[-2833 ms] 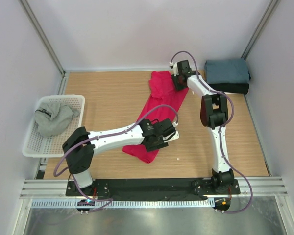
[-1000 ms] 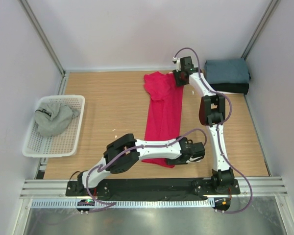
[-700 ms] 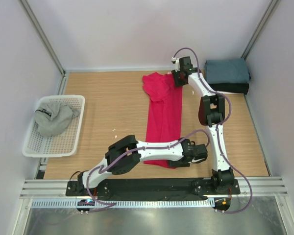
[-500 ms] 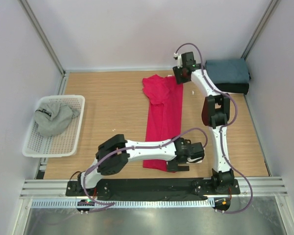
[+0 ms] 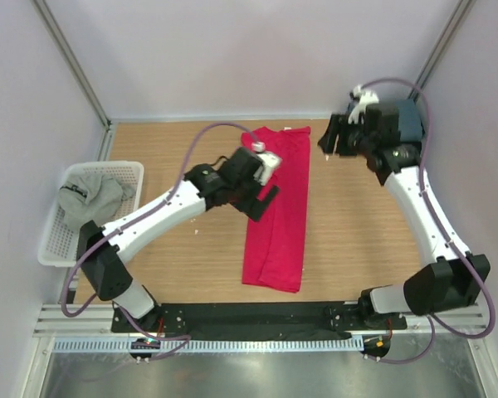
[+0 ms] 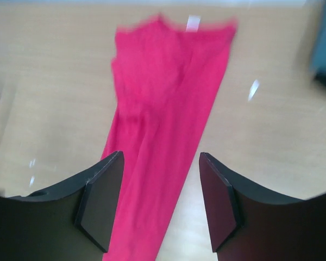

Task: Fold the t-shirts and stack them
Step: Fold the tshirt

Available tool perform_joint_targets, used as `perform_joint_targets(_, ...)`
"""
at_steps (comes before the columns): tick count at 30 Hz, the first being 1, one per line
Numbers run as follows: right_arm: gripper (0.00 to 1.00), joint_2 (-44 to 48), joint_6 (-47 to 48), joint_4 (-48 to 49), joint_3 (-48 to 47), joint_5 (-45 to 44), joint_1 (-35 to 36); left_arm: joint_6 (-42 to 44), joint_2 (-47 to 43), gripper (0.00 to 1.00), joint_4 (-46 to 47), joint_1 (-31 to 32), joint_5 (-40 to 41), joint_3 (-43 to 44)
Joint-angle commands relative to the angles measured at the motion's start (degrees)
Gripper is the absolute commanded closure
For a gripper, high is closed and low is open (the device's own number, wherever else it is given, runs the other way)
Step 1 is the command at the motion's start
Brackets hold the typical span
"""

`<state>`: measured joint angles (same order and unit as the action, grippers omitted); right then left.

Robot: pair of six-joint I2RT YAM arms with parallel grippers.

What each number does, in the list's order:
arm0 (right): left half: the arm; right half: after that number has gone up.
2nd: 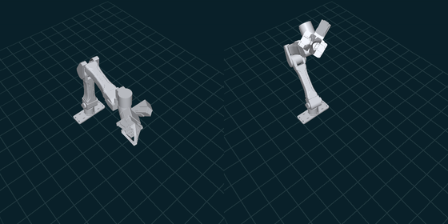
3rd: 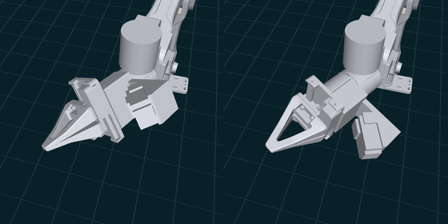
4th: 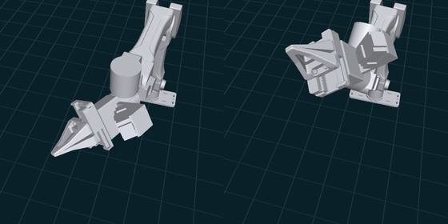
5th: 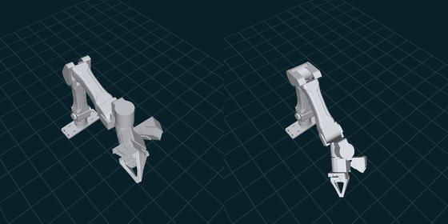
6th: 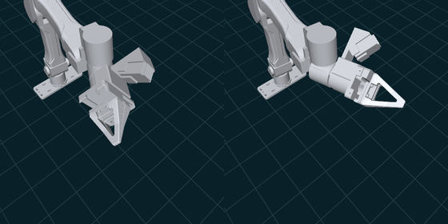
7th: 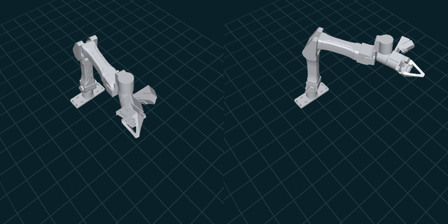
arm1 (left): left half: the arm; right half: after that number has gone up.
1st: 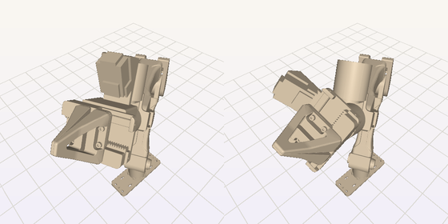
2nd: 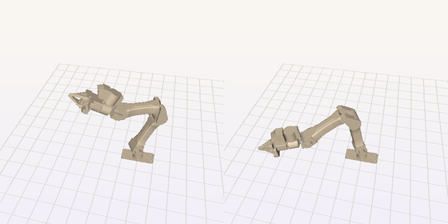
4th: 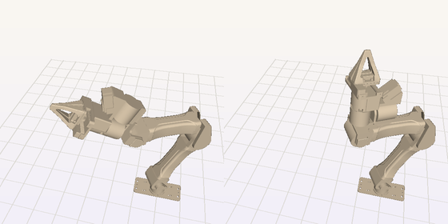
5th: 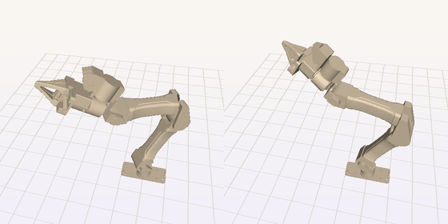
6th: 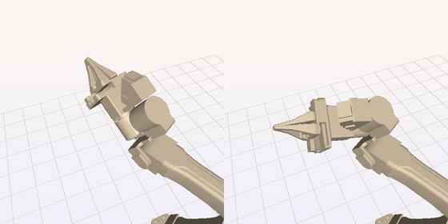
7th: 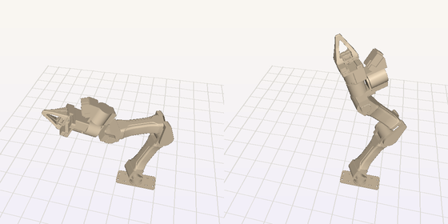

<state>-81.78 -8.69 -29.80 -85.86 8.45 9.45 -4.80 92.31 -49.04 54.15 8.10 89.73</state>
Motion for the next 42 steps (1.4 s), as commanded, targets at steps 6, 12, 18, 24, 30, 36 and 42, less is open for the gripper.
perform_joint_targets(6,0.36,3.03,-12.31,-5.0,26.52,22.98,-5.66,-23.41,-9.77,0.16,15.44,-22.24,-24.88,-25.29)
perform_joint_targets(12,0.34,5.74,-18.54,-6.23,40.4,32.15,-6.46,-32.2,-12.16,0.24,23.1,-29.27,-33.58,-37.43)
perform_joint_targets(18,0.33,15.67,-30.07,-13.94,56.85,36.82,-5.07,-36.85,-10.67,0.26,27.23,-30.77,-38.24,-44.46)
perform_joint_targets(24,0.36,13.75,-27.35,-19.15,54.93,27.42,-2.6,-45.46,-5.31,0.37,32.6,-30.6,-42.98,-48.95)
perform_joint_targets(30,0.37,6.73,-29.28,-13.18,55.98,27.76,-2.25,-47.67,0.93,0.39,33.83,-27.44,-43.25,-49.13)
perform_joint_targets(36,0.39,-0.74,-30.59,-8.52,55.37,28.99,-0.06,-50.31,1.2,0.38,35.32,-24.09,-44.31,-50.36)
perform_joint_targets(42,0.39,-4.53,-35.25,-0.7,55.63,32.51,5.13,-50.75,1.73,0.4,35.68,-22.34,-44.92,-51.94)
